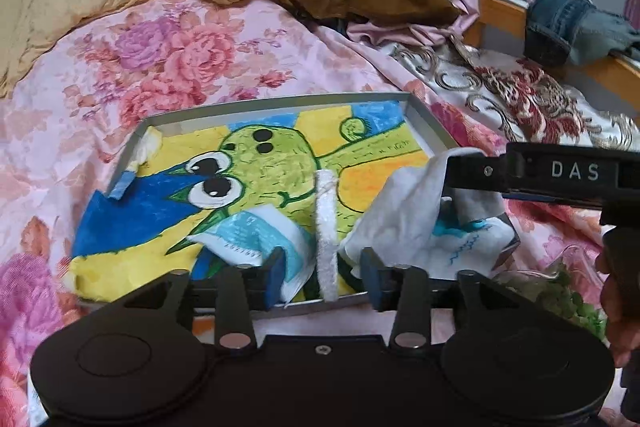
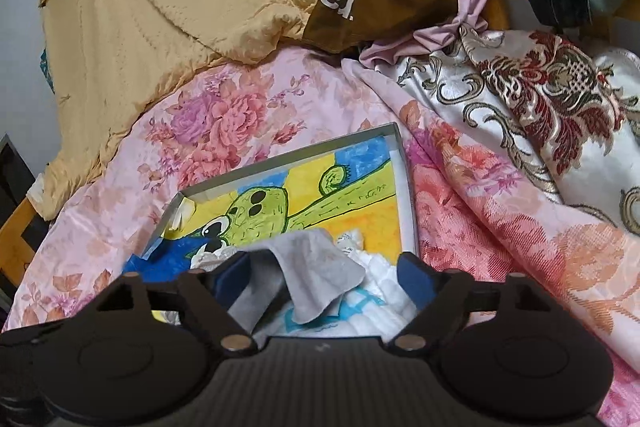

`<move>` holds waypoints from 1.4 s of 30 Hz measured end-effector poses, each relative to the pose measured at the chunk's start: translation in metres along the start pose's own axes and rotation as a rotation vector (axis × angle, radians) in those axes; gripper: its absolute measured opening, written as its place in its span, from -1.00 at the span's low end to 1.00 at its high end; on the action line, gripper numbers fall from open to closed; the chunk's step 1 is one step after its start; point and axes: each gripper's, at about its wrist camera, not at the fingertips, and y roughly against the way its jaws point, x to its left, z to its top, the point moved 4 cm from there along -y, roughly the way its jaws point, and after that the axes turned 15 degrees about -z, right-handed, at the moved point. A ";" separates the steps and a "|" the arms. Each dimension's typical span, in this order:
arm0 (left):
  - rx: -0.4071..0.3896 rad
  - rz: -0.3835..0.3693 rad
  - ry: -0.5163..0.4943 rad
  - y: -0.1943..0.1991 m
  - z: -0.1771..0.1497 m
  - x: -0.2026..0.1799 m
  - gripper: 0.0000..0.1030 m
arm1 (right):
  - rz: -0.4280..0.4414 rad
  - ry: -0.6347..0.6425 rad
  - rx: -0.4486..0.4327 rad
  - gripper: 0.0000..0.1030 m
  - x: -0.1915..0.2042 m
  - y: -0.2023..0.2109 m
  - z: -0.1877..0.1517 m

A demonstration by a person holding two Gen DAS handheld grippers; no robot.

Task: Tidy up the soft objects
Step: 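Lower foam strip into tray with left tool while right tool releases grey cloth there, then open both tools and lift them away from the tray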

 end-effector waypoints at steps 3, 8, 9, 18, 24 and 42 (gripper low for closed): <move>-0.030 0.011 0.035 0.015 0.000 0.004 0.20 | -0.003 0.010 -0.018 0.77 0.000 0.010 0.001; -0.099 0.035 0.081 0.043 0.000 0.006 0.55 | -0.010 0.026 -0.078 0.91 -0.002 0.039 0.001; -0.111 0.040 0.084 0.048 0.001 0.005 0.59 | -0.012 0.028 -0.089 0.93 -0.003 0.046 0.001; -0.212 0.064 0.088 0.107 0.001 -0.013 0.86 | -0.029 0.017 -0.194 0.99 -0.012 0.103 -0.002; -0.254 0.083 0.066 0.150 -0.011 -0.025 0.94 | -0.015 0.016 -0.263 0.99 -0.011 0.142 -0.006; -0.348 0.142 0.073 0.248 -0.079 -0.034 0.98 | 0.050 0.100 -0.480 1.00 -0.001 0.224 -0.076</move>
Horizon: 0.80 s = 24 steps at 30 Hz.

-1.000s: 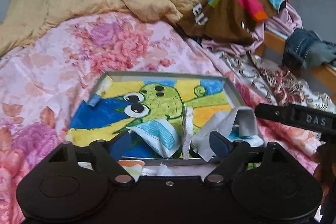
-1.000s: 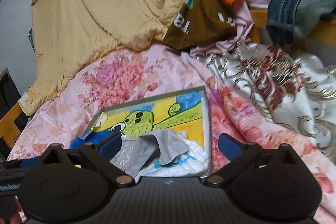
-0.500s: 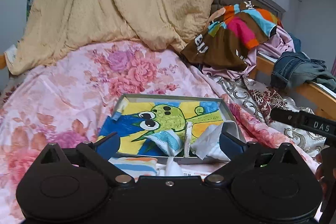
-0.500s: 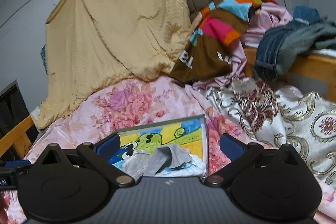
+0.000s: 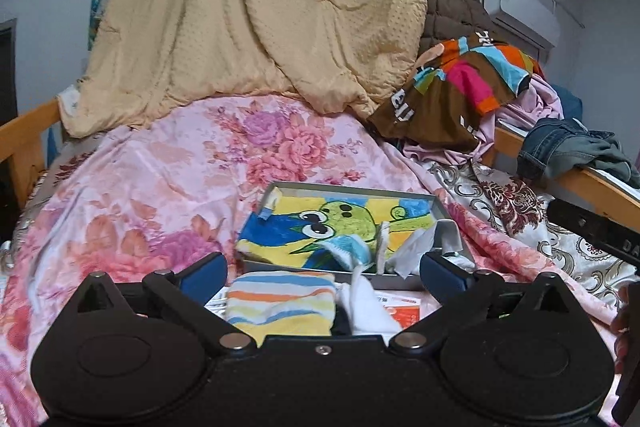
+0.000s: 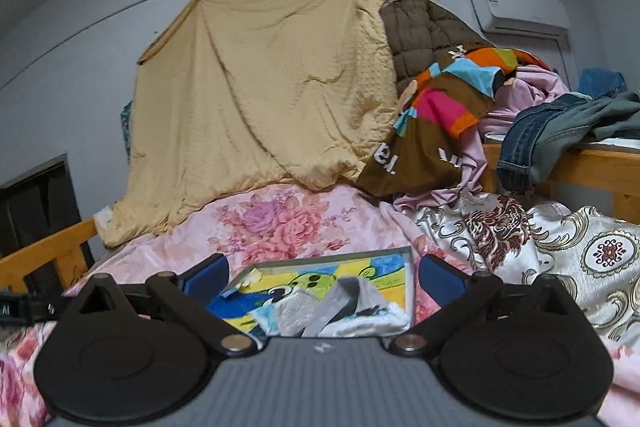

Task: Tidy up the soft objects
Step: 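Open both tools and lift them away from the tray, then move left tool to orange strap while right tool approaches grey face mask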

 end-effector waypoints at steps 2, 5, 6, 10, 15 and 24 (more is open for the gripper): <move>-0.003 0.002 -0.003 0.007 -0.005 0.001 0.98 | 0.003 0.015 0.001 1.00 0.004 0.009 -0.007; 0.006 0.004 -0.022 0.016 -0.014 0.003 0.98 | 0.012 0.030 0.014 1.00 0.010 0.023 -0.018; 0.010 0.002 -0.031 0.019 -0.016 0.004 0.98 | 0.012 0.031 0.019 1.00 0.012 0.027 -0.022; 0.022 -0.009 -0.058 0.030 -0.030 0.007 0.98 | 0.021 0.056 0.045 1.00 0.021 0.046 -0.036; 0.055 -0.025 -0.069 0.037 -0.046 0.014 0.98 | 0.037 0.115 0.094 1.00 0.035 0.065 -0.055; 0.144 -0.058 -0.076 0.033 -0.078 0.039 0.98 | 0.048 0.179 0.240 1.00 0.052 0.073 -0.085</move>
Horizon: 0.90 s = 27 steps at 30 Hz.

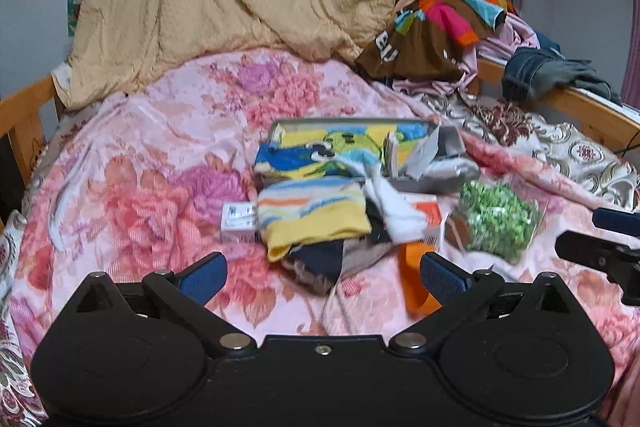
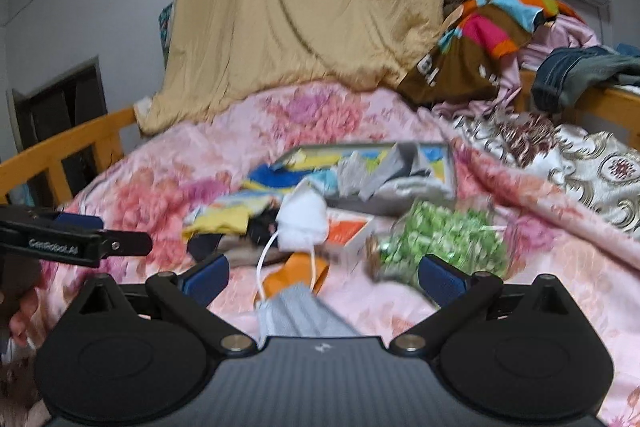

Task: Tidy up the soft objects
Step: 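Move left tool to orange strap while right tool approaches grey face mask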

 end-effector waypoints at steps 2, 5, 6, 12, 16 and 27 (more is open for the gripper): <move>0.013 -0.007 0.008 -0.004 -0.006 0.007 0.98 | 0.003 0.028 0.018 1.00 0.006 -0.003 -0.004; 0.036 -0.026 0.028 -0.012 -0.013 0.017 0.98 | 0.014 0.068 0.050 1.00 0.014 -0.009 -0.009; 0.042 -0.032 0.032 -0.014 -0.016 0.019 0.98 | 0.019 0.082 0.062 1.00 0.017 -0.011 -0.010; 0.076 -0.078 0.009 -0.034 -0.030 0.024 0.98 | 0.004 0.179 0.155 0.99 0.032 -0.028 -0.023; 0.067 -0.110 -0.087 -0.043 -0.031 0.021 0.98 | -0.001 0.211 0.199 0.99 0.036 -0.036 -0.028; 0.117 -0.286 -0.202 -0.073 -0.032 -0.002 0.95 | -0.015 0.204 0.294 0.91 0.030 -0.050 -0.035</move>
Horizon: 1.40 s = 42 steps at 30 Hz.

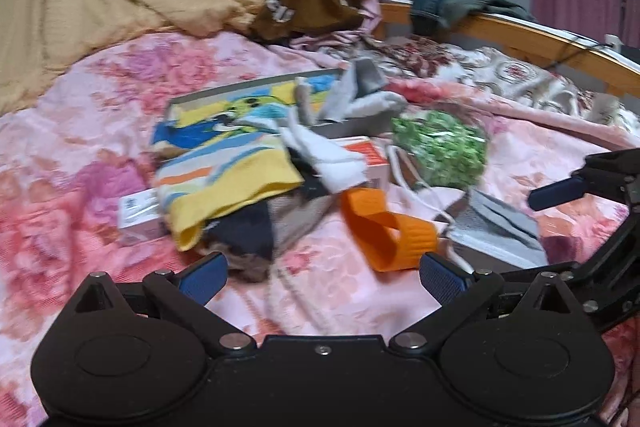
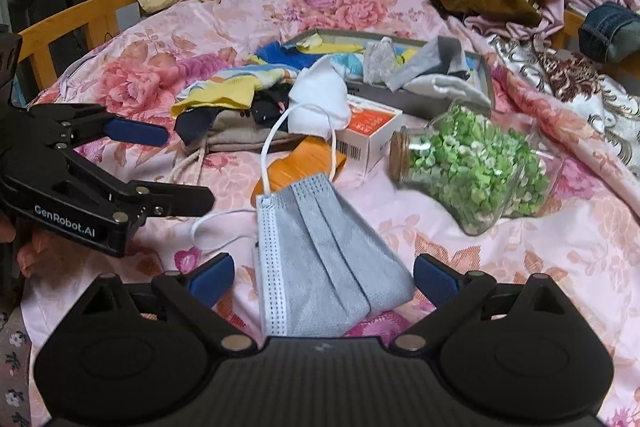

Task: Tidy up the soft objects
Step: 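Move left tool to orange strap while right tool approaches grey face mask, then grasp orange strap with left tool while right tool grasps grey face mask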

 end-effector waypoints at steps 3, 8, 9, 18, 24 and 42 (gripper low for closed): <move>0.007 -0.066 0.037 -0.006 0.000 -0.002 0.91 | 0.007 0.015 0.020 0.90 0.003 -0.004 -0.001; 0.020 -0.151 0.145 -0.015 0.000 0.000 0.82 | 0.000 0.031 0.050 0.84 0.007 -0.009 -0.003; 0.017 -0.169 0.184 -0.017 0.001 0.001 0.79 | -0.001 0.030 0.055 0.81 0.006 -0.010 -0.003; 0.017 -0.262 0.507 -0.051 -0.003 0.015 0.71 | -0.009 0.036 0.088 0.66 0.005 -0.018 -0.006; -0.011 -0.313 0.703 -0.066 -0.012 0.031 0.71 | -0.012 0.017 0.123 0.52 0.002 -0.025 -0.007; -0.070 -0.367 0.917 -0.078 -0.019 0.046 0.29 | -0.052 -0.173 0.163 -0.16 -0.028 -0.033 -0.006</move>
